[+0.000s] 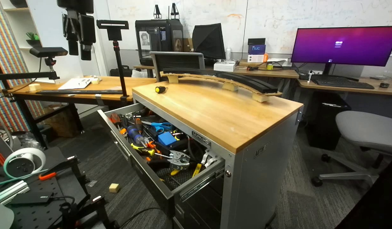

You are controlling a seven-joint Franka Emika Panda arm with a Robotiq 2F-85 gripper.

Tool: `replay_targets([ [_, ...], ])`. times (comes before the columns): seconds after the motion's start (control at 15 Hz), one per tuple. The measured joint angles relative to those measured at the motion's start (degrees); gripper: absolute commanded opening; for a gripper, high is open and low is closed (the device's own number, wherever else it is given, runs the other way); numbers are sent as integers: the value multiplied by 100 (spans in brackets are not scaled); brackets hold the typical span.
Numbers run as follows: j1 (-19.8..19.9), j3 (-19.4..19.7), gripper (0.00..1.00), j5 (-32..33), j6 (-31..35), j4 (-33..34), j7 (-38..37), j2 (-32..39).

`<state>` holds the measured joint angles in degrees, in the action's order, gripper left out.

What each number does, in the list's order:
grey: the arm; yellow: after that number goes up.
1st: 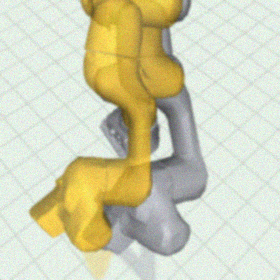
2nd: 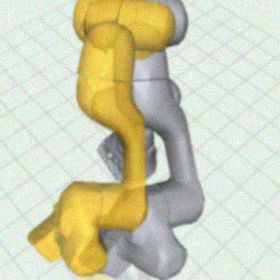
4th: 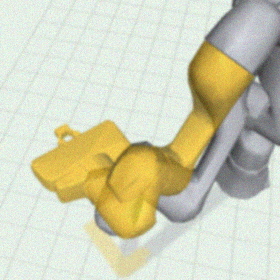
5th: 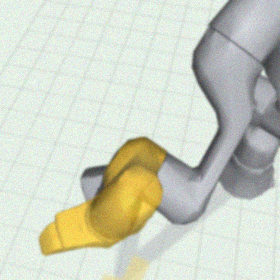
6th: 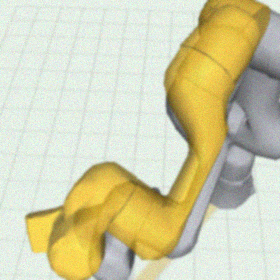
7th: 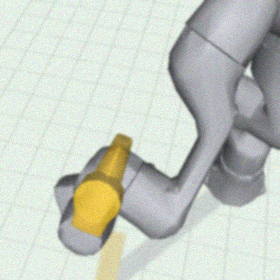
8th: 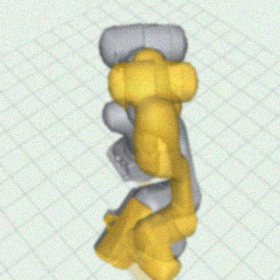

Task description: Put the screwdriver in the drawer and close the drawer

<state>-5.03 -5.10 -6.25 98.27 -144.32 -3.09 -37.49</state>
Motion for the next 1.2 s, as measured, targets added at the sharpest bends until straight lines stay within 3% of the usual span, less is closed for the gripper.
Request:
replay_targets([
  [0.73, 3, 138, 100, 0, -134, -42, 0, -8],
  [0.93, 120, 97, 100, 505, -142, 445, 1, 11],
  [1.2, 156, 84, 100, 564, -213, 670, 2, 33],
])
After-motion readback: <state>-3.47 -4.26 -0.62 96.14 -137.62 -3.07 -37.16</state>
